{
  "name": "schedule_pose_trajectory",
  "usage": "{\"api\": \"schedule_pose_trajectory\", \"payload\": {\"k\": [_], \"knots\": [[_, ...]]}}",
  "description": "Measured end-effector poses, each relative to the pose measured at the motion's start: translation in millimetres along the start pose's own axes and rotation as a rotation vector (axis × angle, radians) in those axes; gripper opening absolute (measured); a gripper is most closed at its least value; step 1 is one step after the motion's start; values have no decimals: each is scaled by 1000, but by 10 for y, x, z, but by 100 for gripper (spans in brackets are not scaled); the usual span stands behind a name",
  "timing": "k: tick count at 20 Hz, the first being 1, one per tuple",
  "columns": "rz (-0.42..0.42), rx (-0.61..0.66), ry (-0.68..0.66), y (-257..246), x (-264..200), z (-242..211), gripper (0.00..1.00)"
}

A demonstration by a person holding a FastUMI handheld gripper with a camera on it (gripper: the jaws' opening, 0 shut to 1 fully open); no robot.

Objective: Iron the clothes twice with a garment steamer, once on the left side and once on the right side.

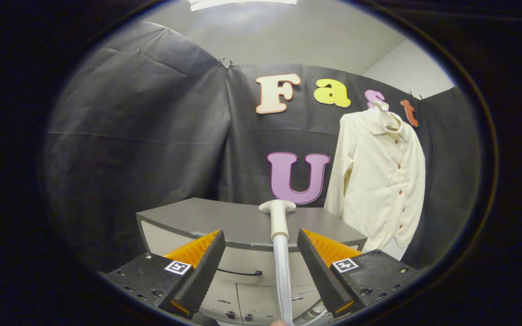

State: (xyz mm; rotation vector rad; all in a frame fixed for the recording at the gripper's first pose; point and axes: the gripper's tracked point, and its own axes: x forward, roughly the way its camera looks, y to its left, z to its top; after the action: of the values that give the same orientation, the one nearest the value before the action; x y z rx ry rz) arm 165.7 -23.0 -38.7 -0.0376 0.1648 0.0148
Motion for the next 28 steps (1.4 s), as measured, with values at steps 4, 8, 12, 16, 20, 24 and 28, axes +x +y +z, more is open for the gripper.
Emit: {"api": "schedule_pose_trajectory", "payload": {"k": [4,8,12,16,20,24,28], "knots": [[4,54,61,-98,374,-69,97],[-15,76,129,-255,699,-225,95],[-17,145,208,-308,1016,-335,92],[-21,139,288,-312,1269,-451,81],[-26,148,338,-256,1446,-593,70],[-47,122,345,-295,1480,-641,54],[-45,164,338,-309,1520,-653,38]]}}
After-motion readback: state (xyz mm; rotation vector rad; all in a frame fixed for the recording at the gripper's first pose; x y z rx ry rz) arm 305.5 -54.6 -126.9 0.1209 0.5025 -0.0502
